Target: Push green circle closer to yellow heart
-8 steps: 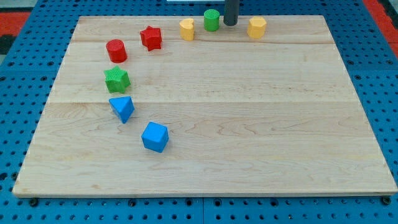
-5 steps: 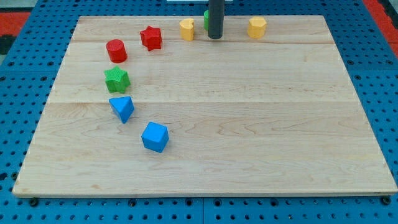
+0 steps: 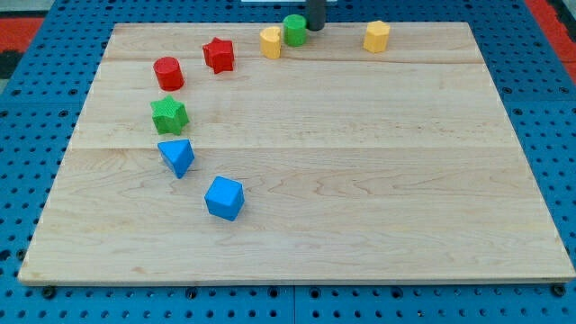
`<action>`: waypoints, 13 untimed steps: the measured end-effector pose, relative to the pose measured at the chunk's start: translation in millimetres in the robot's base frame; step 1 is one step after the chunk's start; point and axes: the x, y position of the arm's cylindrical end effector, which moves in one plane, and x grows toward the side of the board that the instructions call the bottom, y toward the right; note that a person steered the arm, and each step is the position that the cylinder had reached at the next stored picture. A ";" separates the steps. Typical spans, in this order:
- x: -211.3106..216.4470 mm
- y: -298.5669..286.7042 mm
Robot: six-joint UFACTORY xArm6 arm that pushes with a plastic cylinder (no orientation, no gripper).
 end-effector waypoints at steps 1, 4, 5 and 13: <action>2.7 -5.1; 2.7 19.9; -0.1 -12.6; 12.0 14.2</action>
